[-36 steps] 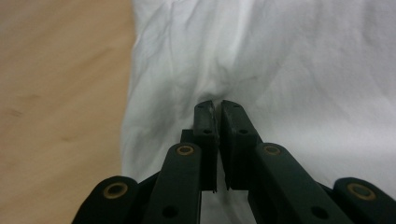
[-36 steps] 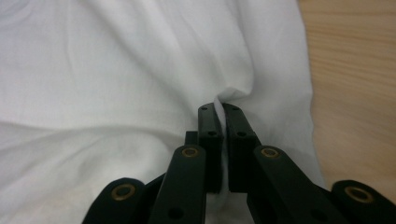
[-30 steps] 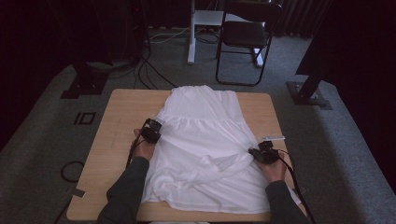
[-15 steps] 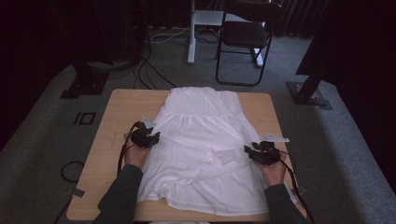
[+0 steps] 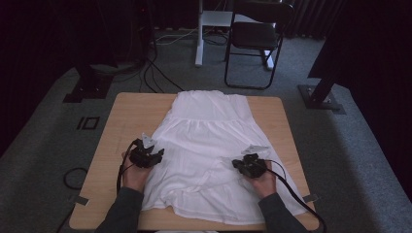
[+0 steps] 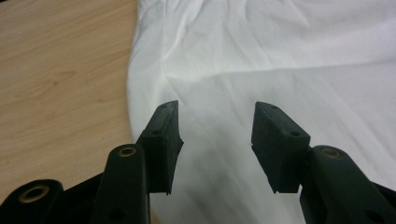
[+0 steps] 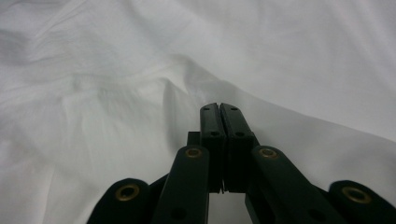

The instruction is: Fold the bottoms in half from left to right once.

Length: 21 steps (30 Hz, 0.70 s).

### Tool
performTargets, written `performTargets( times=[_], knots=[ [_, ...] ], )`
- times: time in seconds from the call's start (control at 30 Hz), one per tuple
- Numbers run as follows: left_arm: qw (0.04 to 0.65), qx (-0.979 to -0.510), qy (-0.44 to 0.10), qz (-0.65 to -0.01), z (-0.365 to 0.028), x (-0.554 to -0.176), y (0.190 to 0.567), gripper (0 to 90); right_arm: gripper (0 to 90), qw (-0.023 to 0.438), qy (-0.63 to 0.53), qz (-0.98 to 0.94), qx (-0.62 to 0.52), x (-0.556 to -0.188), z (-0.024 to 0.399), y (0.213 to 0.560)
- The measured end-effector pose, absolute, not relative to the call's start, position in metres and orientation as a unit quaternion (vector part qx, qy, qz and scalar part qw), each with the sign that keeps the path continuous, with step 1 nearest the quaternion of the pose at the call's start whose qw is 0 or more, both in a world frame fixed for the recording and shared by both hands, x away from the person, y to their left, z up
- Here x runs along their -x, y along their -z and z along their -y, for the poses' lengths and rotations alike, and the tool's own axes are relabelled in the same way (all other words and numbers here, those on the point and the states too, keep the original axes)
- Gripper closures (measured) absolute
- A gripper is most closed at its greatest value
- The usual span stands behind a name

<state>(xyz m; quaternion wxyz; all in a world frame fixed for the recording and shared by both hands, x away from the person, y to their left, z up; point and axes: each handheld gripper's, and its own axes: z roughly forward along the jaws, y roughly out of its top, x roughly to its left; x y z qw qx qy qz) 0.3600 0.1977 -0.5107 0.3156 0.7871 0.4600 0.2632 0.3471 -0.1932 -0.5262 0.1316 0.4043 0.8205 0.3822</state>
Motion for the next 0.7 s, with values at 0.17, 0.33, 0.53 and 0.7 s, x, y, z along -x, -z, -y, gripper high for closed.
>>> performTargets(
  times=[0.17,0.33,0.53,0.7],
  knots=[
    [0.320,-0.789,-0.255,-0.458,-0.198,-0.347,0.514,50.4,88.9,0.160,-0.397,-0.802,-0.417,-0.314,0.248,0.508],
    [0.313,-0.802,-0.258,-0.439,-0.191,-0.332,0.515,48.9,88.9,0.185,-0.434,-0.764,-0.441,-0.266,0.316,0.500],
    [0.302,-0.811,-0.258,-0.430,-0.184,-0.328,0.521,48.0,89.1,0.208,-0.450,-0.719,-0.487,-0.212,0.372,0.497],
    [0.299,-0.812,-0.258,-0.431,-0.184,-0.326,0.522,47.5,89.2,0.177,-0.421,-0.729,-0.509,-0.192,0.388,0.520]
  ],
)
